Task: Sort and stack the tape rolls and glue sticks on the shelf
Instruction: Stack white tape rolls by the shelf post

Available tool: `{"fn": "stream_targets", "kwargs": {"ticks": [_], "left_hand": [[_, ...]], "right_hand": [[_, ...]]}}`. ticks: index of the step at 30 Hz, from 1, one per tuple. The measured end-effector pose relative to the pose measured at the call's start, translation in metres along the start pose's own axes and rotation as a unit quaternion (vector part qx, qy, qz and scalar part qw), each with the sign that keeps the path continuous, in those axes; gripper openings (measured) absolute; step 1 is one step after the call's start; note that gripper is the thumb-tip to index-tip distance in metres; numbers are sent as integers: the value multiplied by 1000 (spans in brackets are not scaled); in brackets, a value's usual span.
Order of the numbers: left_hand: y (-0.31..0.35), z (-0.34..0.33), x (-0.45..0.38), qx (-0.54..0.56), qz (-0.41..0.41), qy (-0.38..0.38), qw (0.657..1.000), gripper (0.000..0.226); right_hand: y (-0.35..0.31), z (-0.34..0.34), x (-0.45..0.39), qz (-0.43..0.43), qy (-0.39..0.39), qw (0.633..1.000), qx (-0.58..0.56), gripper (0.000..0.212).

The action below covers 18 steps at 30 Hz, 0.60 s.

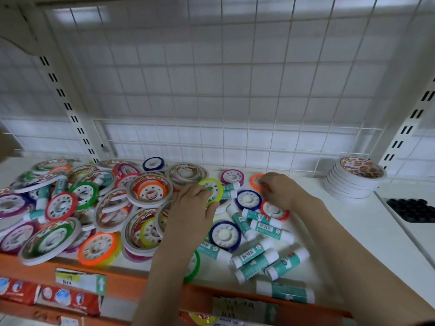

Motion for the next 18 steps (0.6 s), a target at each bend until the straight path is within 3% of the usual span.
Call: {"fn": "stream_targets", "kwargs": {"ticks": [4,9,13,18], "left_hand": [[7,-2,-4,6,-25,12,1000,41],[33,-6,-25,-5,-91,5,996,38],[62,-18,-57,-37,-144,-29,988,37],[85,-39,-93,-101,-150,-104,978,36]], "right_hand": [[4,1,10,-1,5,998,-54,41],[22,10,47,-14,50,999,-8,44],[42,5,82,-37,69,997,13,46],[44,-7,107,-70,90,993,10,51]]}}
Point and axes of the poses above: each hand's wrist, its own x-axis away from the middle knuckle, its own z-axis out of the back of the hand, y = z × x, the point moved 2 cm from there along -x, towards the middle knuckle, and after that the axes turned 6 degrees about z, right-handed, at the moved point
